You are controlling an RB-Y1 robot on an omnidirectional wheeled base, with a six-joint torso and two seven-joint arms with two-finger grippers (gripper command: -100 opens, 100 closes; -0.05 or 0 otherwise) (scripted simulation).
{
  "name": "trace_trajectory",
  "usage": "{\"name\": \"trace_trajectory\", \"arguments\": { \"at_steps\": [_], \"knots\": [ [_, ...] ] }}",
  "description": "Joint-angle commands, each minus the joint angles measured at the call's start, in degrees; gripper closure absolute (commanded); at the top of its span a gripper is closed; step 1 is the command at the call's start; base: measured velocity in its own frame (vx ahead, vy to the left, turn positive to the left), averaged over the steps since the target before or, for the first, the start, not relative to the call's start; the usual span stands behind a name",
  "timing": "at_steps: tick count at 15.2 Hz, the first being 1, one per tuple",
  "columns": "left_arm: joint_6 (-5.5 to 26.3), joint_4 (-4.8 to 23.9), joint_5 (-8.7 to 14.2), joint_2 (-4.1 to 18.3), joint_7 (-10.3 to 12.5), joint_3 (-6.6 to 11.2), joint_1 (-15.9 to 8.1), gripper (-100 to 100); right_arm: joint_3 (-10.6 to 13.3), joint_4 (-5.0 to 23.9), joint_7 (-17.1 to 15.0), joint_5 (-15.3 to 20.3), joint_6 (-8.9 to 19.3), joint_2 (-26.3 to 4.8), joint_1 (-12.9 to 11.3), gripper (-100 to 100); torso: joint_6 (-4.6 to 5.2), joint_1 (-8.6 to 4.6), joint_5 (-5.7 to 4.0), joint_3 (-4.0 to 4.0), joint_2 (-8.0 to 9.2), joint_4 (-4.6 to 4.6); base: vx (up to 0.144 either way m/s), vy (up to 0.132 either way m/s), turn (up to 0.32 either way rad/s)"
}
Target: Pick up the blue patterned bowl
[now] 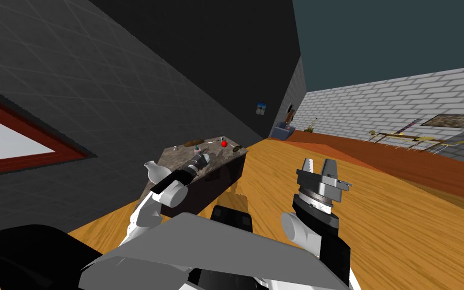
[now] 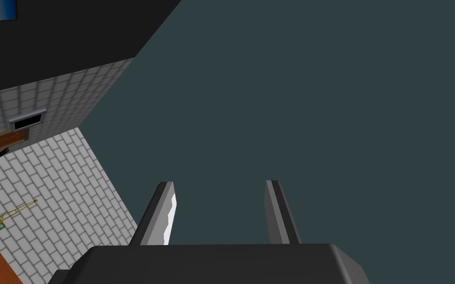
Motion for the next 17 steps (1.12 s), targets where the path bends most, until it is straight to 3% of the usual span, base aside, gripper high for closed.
{"name": "trace_trajectory", "arguments": {
  "at_steps": [1, 17],
  "knots": [
    [2.4, 0.0, 0.3, 0.1, 0.1, 0.22, 0.0, -100, 0.0, 0.0, 0.0, 0.0, 0.0, 0.0, 0.0, 0, 0.0, 0.0, 0.0, 0.0, 0.0, 0.0, 0.01, 0.009, -0.034],
    [19.9, -1.1, 4.1, 2.3, 1.2, 5.0, 1.1, -100, 0.0, 0.0, 0.0, 0.0, 0.0, 0.0, 0.0, 0, 0.0, 0.04, 0.01, -0.02, -0.03, -0.01, 0.017, 0.015, -0.071]
  ]
}}
